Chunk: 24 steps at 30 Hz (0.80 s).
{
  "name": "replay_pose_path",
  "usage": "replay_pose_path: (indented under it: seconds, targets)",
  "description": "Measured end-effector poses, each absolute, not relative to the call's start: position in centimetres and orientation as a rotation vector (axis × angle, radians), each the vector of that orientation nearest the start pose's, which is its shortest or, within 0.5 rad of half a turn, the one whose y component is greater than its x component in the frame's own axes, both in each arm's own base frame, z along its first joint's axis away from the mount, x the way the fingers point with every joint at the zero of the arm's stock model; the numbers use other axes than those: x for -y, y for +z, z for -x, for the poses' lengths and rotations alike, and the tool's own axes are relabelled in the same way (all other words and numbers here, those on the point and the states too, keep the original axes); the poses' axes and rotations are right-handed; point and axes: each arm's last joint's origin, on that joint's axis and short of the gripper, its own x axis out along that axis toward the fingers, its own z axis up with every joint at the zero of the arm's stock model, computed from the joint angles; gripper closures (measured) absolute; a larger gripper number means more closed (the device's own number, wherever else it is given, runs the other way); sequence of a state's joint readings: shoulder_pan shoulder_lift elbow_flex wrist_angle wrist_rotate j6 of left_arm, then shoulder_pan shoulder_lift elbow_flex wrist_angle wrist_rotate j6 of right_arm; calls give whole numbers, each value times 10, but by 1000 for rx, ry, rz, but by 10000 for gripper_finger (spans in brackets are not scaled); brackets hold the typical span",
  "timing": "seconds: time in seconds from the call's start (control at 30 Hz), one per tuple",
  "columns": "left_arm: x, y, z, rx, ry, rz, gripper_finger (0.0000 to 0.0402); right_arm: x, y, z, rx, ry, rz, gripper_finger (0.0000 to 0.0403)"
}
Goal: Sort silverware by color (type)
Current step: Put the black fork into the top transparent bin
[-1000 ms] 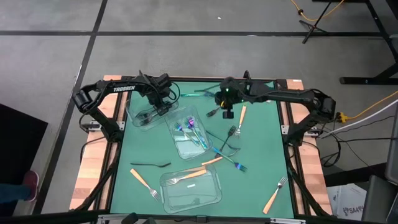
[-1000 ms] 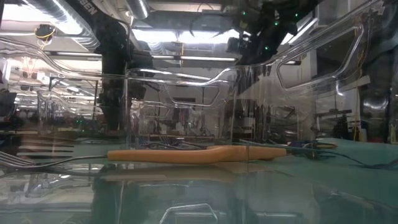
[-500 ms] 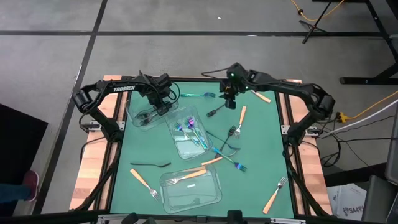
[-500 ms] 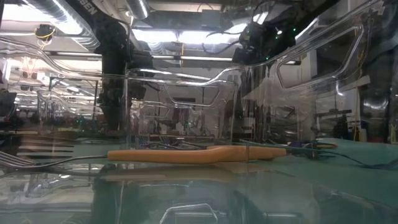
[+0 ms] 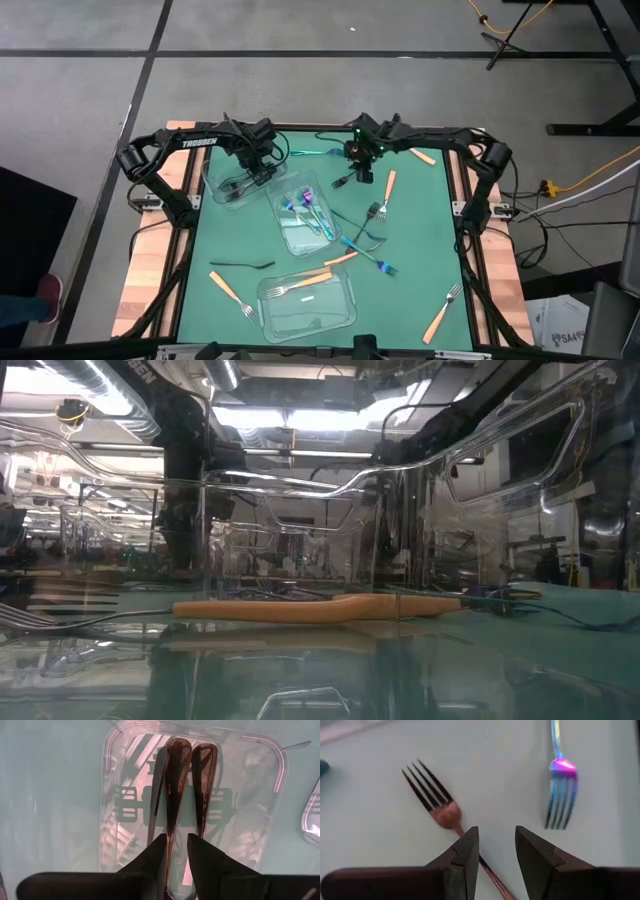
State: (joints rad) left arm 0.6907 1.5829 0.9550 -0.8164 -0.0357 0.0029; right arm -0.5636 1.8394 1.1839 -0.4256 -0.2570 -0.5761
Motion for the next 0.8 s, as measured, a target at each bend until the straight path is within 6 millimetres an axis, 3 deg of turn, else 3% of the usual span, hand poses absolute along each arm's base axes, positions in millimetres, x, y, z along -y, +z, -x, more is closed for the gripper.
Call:
replay_pose_path:
  seconds: [0.4, 0.8]
  targets:
    - [-172, 176, -207, -1388, 593, 469, 330, 189, 145, -315, -1077, 159, 134, 286]
    - [-174, 177, -209, -1363, 597, 460, 331, 192, 130, -317, -1139, 131, 153, 286]
